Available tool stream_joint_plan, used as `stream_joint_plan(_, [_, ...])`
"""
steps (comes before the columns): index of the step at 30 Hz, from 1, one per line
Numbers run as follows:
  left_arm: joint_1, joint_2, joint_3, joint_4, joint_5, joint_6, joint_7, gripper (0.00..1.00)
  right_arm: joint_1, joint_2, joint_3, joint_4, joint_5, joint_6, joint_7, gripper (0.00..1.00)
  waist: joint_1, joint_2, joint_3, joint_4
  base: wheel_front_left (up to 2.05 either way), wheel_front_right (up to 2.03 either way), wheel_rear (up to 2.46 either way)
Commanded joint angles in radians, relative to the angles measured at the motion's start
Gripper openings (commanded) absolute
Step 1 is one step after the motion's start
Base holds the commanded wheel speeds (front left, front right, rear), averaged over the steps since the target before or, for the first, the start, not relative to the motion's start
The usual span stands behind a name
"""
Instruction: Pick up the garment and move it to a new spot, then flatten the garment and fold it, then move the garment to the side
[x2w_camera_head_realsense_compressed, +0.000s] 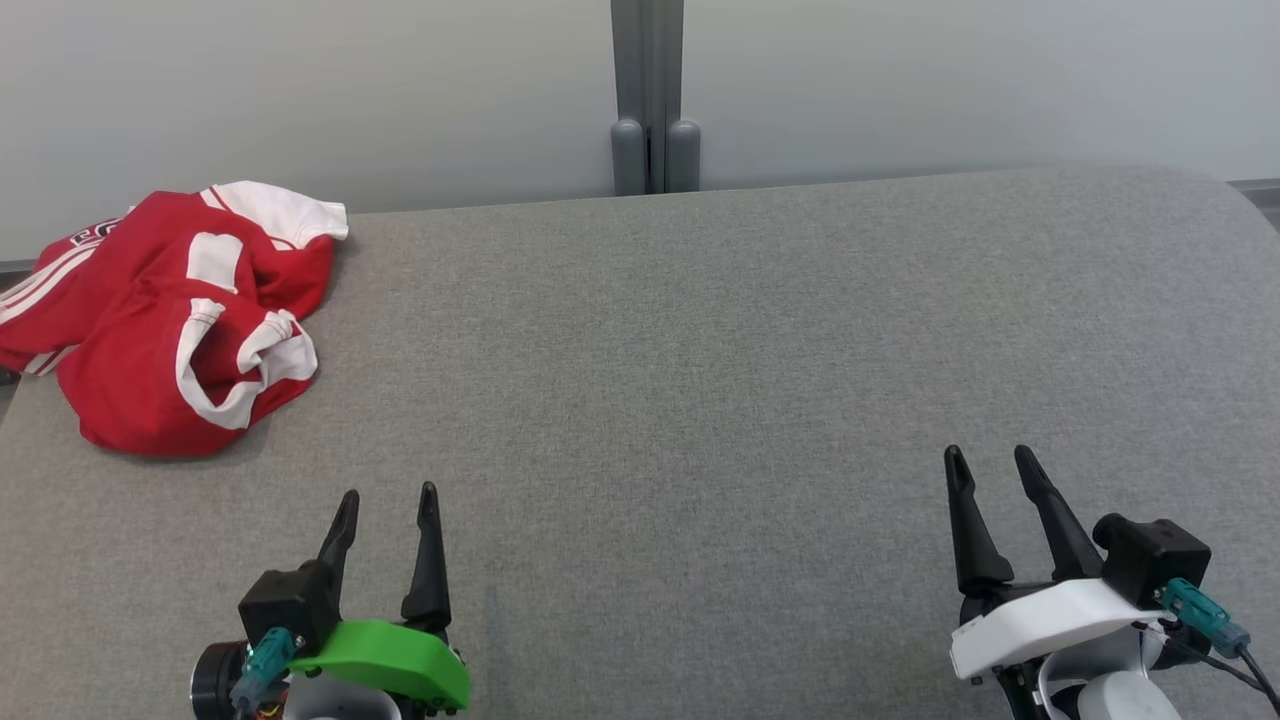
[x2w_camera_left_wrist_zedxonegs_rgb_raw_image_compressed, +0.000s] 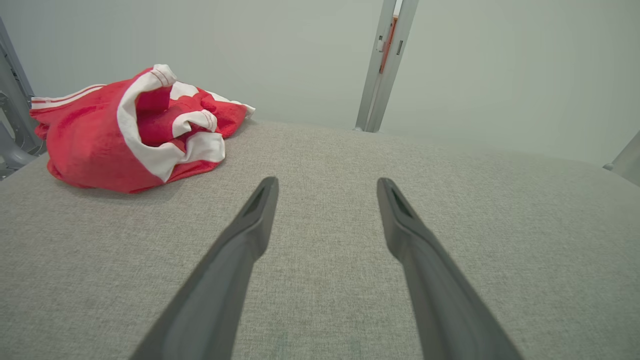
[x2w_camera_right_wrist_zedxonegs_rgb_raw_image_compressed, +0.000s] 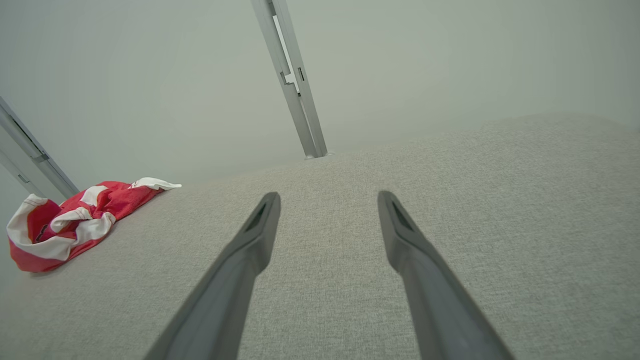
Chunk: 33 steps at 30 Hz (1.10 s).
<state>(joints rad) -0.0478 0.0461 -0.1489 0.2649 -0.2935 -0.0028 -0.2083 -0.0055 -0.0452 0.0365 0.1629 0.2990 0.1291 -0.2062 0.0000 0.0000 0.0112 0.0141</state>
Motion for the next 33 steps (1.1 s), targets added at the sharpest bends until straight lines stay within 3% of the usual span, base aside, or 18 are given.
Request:
stream_joint_plan(1, [-0.005,0.007,-0.001,-0.003,0.025,0.007,-0.010,1.00,0.005,-0.005,0.001,-0.007,-0.024,0.002,-0.012,1.00,0.0000,0.0000,0.000,0.000,0.00,0.00,0.00])
stream_joint_plan(19, [0.006,0.007,-0.012,-0.011,0.125,0.023,-0.043,1.00,0.014,-0.007,0.004,-0.021,-0.164,0.002,-0.047,1.00,0.0000,0.0000,-0.001,0.004,0.00,0.00,0.00])
stream_joint_plan(33, [0.010,0.008,-0.020,0.001,0.129,0.027,-0.057,1.00,0.015,-0.007,0.006,-0.022,-0.214,0.002,-0.060,1.00,0.0000,0.0000,0.001,0.005,0.00,0.00,0.00])
